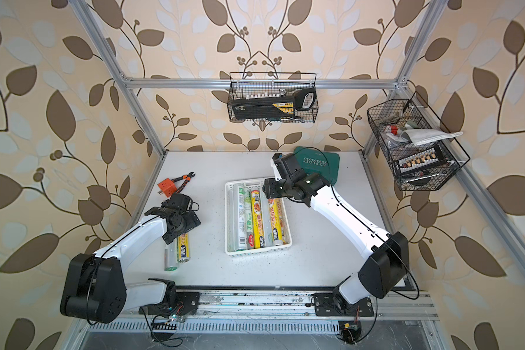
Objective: Put the plastic wrap into the basket
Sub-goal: Pick up the plastic wrap from the center of the board.
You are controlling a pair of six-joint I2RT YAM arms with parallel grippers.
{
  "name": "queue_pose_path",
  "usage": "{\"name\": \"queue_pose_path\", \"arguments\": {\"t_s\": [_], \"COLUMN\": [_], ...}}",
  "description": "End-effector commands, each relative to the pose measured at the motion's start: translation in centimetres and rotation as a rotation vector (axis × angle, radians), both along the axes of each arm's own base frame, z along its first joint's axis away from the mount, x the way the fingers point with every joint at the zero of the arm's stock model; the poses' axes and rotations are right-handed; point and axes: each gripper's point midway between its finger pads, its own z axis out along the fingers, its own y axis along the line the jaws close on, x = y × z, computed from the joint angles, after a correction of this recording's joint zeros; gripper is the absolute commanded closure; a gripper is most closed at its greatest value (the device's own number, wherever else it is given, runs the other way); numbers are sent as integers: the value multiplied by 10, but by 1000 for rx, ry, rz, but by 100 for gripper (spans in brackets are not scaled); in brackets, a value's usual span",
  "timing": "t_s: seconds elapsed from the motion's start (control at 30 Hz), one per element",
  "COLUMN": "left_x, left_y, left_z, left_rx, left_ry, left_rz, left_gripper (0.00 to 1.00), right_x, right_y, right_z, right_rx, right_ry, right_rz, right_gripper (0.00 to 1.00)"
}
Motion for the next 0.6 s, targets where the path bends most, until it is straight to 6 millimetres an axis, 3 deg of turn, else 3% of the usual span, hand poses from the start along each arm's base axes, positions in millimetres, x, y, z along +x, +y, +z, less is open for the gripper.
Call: {"name": "queue_pose_path", "arguments": {"t_s": [0.0,0.57], "left_x": [11,24], "left_y": [-6,-20], "left_z": [-1,-17], "left_rx": [-27,-78], "left_ry": [-27,21], "left_rz": [-40,-94], "left_gripper": [2,7], "right_x": [-1,-7], "right_y": [4,3], "right_z": [11,-5], "right_rx": [43,53], "right_ry": [-69,-87], "right_rz": [33,59], "right_gripper": [42,42]}}
